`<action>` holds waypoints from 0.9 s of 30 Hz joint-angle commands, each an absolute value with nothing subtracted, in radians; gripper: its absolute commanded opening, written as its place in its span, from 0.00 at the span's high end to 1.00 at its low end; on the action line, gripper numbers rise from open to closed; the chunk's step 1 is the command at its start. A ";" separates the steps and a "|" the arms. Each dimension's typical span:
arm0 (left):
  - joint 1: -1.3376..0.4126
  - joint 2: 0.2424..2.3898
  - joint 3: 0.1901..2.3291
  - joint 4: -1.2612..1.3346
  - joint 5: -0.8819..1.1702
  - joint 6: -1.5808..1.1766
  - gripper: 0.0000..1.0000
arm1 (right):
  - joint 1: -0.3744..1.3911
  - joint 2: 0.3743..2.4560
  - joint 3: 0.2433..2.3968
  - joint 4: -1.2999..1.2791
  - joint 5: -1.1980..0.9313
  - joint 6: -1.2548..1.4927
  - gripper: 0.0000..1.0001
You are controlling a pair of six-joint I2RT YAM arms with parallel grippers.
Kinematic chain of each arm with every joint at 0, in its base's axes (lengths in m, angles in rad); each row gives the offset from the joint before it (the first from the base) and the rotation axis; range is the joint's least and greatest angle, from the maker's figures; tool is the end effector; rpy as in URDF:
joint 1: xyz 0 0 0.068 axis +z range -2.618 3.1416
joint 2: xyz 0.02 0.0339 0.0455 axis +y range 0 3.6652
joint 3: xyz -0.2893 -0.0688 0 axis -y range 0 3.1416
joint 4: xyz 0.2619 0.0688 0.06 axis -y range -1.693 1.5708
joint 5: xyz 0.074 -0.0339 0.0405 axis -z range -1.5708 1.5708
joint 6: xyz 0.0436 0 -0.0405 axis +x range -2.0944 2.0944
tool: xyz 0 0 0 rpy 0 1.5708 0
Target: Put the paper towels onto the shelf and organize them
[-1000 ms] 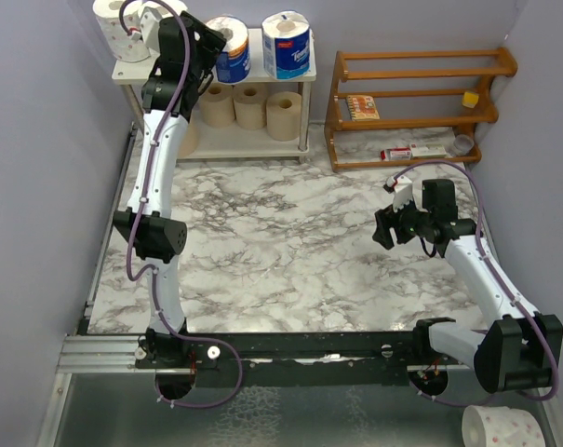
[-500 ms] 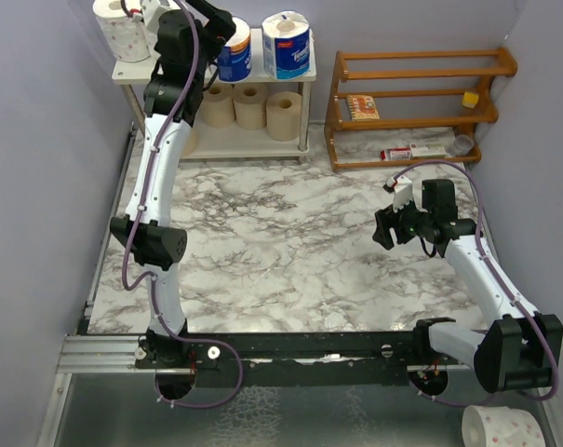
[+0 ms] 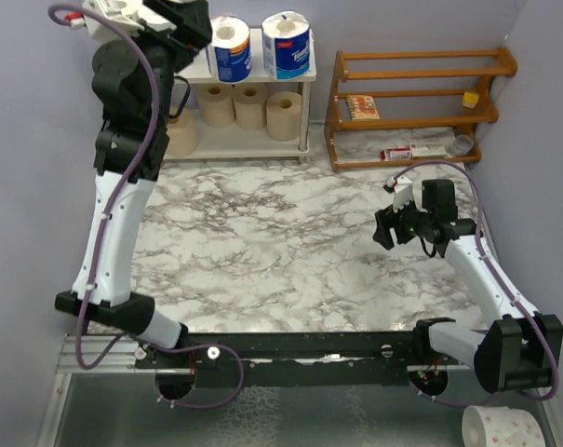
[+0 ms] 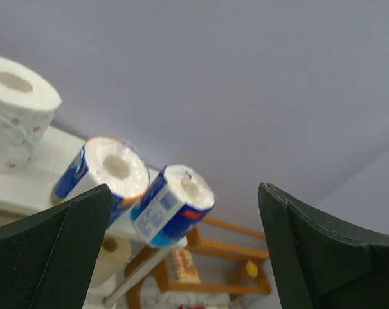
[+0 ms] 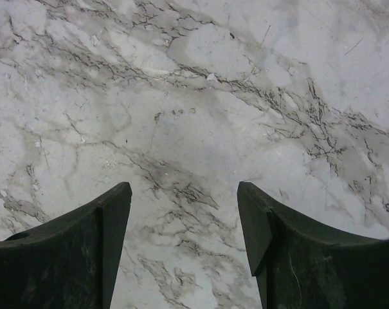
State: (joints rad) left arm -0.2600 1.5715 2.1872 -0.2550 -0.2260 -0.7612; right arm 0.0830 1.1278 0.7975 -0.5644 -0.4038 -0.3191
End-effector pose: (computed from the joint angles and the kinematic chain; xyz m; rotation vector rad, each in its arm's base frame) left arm 0.3005 -0.0698 0.6442 -0.5037 1.1487 -0.7521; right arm 0.2324 0.0365 0.2577 -0.6485 2.3171 0.3885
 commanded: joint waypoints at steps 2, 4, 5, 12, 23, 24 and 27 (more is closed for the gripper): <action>-0.356 1.320 1.729 -0.100 -0.287 -0.426 0.01 | 0.077 1.112 0.822 -0.543 -0.353 -0.311 0.31; -0.382 1.247 1.581 -0.078 -0.389 -0.330 0.01 | 0.077 1.092 0.813 -0.514 -0.312 -0.281 0.28; -0.399 1.207 1.491 -0.036 -0.435 -0.280 0.01 | 0.077 1.086 0.811 -0.501 -0.289 -0.265 0.27; -0.492 1.016 0.944 0.358 -0.160 0.013 0.01 | 0.077 1.144 0.814 -0.478 -0.150 -0.217 0.27; -0.589 1.266 1.002 0.287 -0.473 0.141 0.01 | 0.077 1.202 0.814 -0.482 -0.109 -0.234 0.28; -0.589 1.252 0.971 0.346 -0.499 0.175 0.01 | 0.077 1.200 0.813 -0.480 -0.112 -0.235 0.28; -0.590 1.266 0.977 0.449 -0.488 0.249 0.01 | 0.077 1.204 0.816 -0.483 -0.127 -0.238 0.28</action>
State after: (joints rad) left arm -0.5877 1.2793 0.9699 0.2607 -0.3622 0.1120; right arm 0.0830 1.2144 0.7975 -0.5056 -0.1417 -0.2398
